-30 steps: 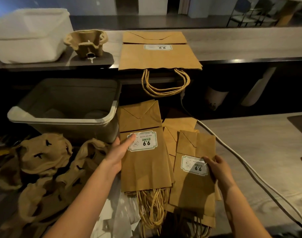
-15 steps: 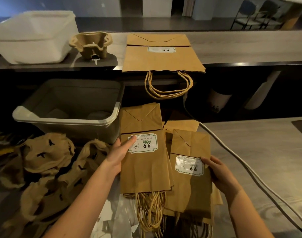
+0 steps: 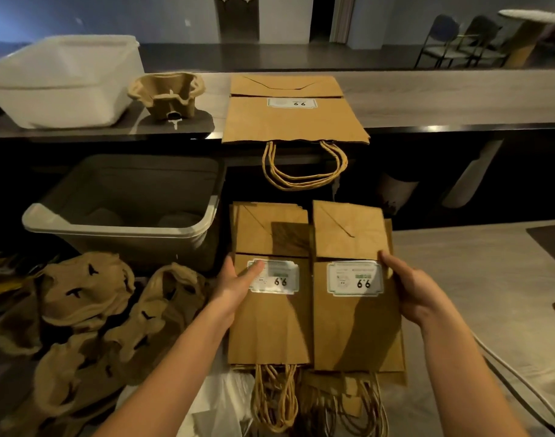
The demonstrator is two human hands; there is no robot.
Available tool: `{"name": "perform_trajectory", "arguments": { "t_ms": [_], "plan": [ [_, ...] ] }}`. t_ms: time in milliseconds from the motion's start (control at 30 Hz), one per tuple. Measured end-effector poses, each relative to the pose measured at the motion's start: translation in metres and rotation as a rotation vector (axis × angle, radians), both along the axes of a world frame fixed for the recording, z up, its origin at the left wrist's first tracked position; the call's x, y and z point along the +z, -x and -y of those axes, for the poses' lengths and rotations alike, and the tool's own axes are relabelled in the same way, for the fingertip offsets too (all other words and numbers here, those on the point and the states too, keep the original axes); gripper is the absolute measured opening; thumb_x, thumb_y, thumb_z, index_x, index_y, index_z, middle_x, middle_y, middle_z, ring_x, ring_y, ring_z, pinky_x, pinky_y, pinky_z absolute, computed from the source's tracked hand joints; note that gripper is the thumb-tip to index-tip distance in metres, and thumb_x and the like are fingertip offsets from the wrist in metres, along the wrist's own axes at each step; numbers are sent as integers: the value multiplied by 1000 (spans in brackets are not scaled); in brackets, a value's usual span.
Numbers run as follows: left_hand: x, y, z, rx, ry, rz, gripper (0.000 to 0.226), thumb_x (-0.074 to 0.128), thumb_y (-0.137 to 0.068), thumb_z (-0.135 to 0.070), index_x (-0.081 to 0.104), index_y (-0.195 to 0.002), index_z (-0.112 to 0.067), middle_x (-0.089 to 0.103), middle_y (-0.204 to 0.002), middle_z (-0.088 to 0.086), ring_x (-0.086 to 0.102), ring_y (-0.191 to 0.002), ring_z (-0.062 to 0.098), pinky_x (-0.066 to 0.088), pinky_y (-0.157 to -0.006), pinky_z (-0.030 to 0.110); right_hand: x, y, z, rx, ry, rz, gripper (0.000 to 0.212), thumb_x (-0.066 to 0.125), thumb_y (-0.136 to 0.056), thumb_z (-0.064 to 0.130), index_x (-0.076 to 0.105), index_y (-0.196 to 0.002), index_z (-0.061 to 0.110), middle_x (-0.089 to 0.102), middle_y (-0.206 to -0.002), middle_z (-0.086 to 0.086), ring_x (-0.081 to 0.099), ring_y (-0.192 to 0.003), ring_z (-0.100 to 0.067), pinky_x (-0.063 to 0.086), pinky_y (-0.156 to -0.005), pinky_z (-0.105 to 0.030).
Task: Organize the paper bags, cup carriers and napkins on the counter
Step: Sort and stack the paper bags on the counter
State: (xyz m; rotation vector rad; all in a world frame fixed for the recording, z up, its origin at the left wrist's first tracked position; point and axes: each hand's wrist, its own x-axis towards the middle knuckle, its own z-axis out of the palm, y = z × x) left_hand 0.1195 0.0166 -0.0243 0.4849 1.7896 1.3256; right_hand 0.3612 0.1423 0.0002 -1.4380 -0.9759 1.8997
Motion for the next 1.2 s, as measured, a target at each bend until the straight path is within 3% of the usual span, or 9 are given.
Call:
{"name": "perform_trajectory", "arguments": {
  "t_ms": [167, 333, 433, 500, 600, 700, 833, 1000, 1200],
  "plan": [
    [6, -29, -8, -93, 27, 37, 59, 58, -90, -31, 32, -142, -21, 49, -134, 0, 45, -125, 25, 40, -91, 33, 1, 46, 9, 76, -54, 162, 25, 60, -89, 38, 62, -99, 15, 69, -84, -13, 64, -77, -28, 53, -78, -43],
    [3, -39, -10, -5, 61, 254, 74, 43, -87, -59, 17, -148, -25, 24, -153, 7, 24, -139, 29, 22, -112, 46, -6, 60, 15, 59, -278, 355, 19, 57, -92, 34, 65, -97, 17, 69, -97, -11, 64, -78, -22, 51, -64, -32],
    [6, -43, -8, -72, 50, 184, 89, 62, -81, -48, 11, -149, -21, 21, -154, 6, 22, -140, 28, 21, -113, 44, -9, 63, 18, 87, -456, 471, 16, 59, -91, 29, 63, -78, 21, 68, -99, -11, 66, -84, -24, 54, -74, -39],
    [3, -41, -9, -88, 38, 140, 92, 73, -76, -35, 18, -148, -17, 36, -147, 7, 34, -134, 27, 31, -109, 41, -10, 63, 20, 86, -502, 421, 19, 60, -90, 31, 62, -105, 20, 66, -110, -7, 65, -94, -24, 53, -85, -45],
    [5, -37, -9, -74, 30, 177, 78, 74, -77, -26, 31, -140, -14, 53, -130, 7, 51, -118, 26, 43, -98, 38, -7, 44, 19, 60, -261, 141, 59, 61, -90, 30, 34, -142, 28, 60, -120, -9, 62, -105, -29, 51, -90, -48],
    [6, -31, -9, -34, 0, 320, 66, 75, -76, -21, 41, -133, -16, 63, -112, 9, 60, -102, 28, 51, -85, 41, -1, 19, 22, 146, -35, 23, 49, 64, -84, 22, 52, -130, 13, 68, -108, -16, 65, -97, -29, 52, -85, -41],
    [8, -27, -9, -44, 3, 368, 52, 71, -80, -17, 44, -125, -17, 65, -102, 12, 63, -90, 27, 51, -68, 35, -6, 15, 43, 225, -3, 101, 35, 56, -91, 19, 56, -126, 20, 70, -102, -13, 65, -94, -30, 51, -89, -46],
    [7, -19, -4, -56, -12, 349, 54, 71, -79, -15, 46, -126, -16, 65, -108, 16, 62, -98, 34, 51, -84, 46, 39, 4, 43, 37, -395, 361, 37, 45, -99, 18, 46, -135, 20, 62, -102, -1, 57, -78, -6, 48, -61, -21],
    [15, -17, -1, -108, -5, 256, 32, 68, -82, -13, 55, -111, -12, 64, -108, 21, 62, -93, 35, 50, -83, 46, 112, 1, 64, -188, -932, 557, 37, 41, -99, 25, 40, -133, 38, 46, -87, 24, 47, -76, 5, 39, -67, -11]
  ]
}}
